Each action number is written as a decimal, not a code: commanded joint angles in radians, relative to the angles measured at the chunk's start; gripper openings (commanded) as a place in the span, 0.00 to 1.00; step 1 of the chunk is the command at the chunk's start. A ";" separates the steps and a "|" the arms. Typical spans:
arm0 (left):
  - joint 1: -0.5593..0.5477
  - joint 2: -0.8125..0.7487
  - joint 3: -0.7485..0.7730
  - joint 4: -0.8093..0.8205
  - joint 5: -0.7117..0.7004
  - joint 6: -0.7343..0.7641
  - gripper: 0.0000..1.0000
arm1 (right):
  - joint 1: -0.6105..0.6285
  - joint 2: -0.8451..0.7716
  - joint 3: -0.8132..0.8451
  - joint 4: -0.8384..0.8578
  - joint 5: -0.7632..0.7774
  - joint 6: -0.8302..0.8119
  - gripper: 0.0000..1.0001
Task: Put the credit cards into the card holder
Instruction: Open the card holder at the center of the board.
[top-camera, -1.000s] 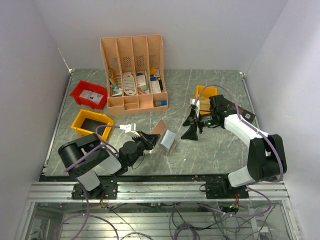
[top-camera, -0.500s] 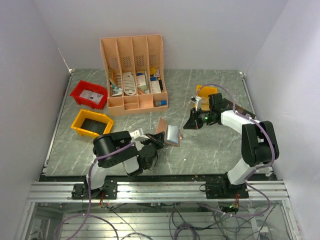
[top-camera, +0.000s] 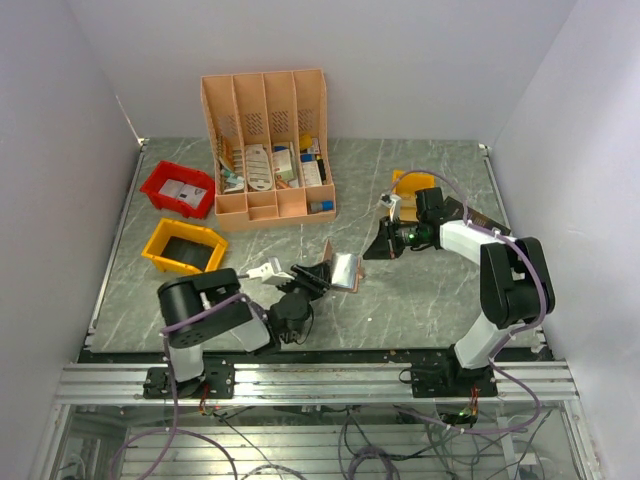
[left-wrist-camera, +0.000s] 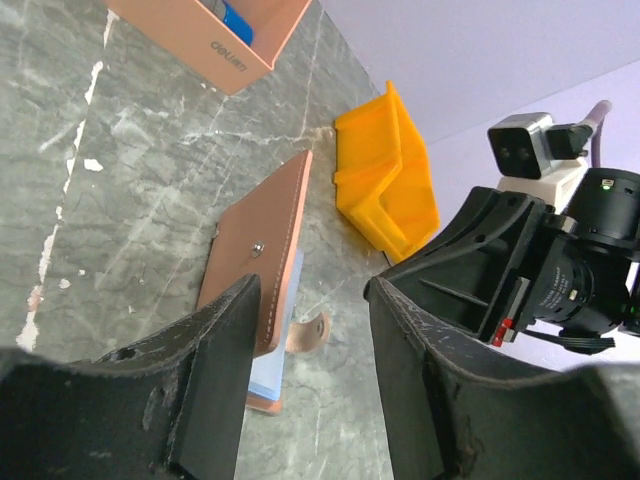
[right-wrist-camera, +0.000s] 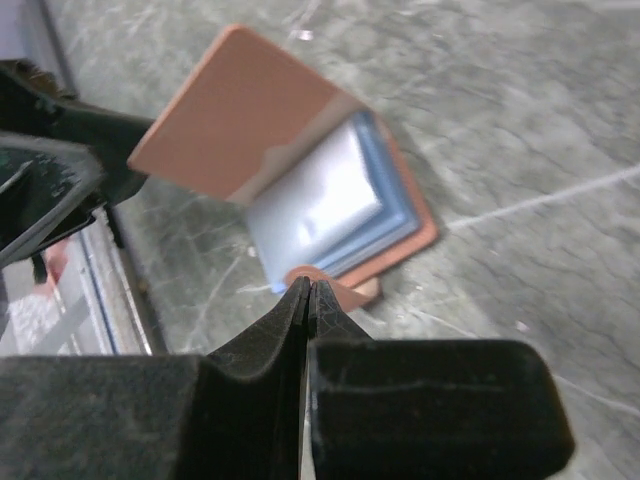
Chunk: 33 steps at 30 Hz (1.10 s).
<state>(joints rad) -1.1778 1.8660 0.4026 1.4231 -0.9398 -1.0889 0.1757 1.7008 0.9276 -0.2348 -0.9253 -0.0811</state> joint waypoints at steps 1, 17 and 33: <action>-0.014 -0.149 -0.029 -0.284 -0.065 0.021 0.59 | 0.007 -0.049 0.023 -0.070 -0.206 -0.151 0.00; 0.104 -0.589 0.260 -1.172 0.686 0.430 0.62 | 0.179 0.038 0.113 -0.210 0.011 -0.239 0.00; 0.267 -0.161 0.545 -1.399 0.811 0.489 0.48 | 0.186 0.118 0.152 -0.255 0.203 -0.218 0.00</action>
<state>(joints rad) -0.9489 1.7050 0.9562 0.0742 -0.1543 -0.6243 0.3576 1.8011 1.0550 -0.4721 -0.7837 -0.3088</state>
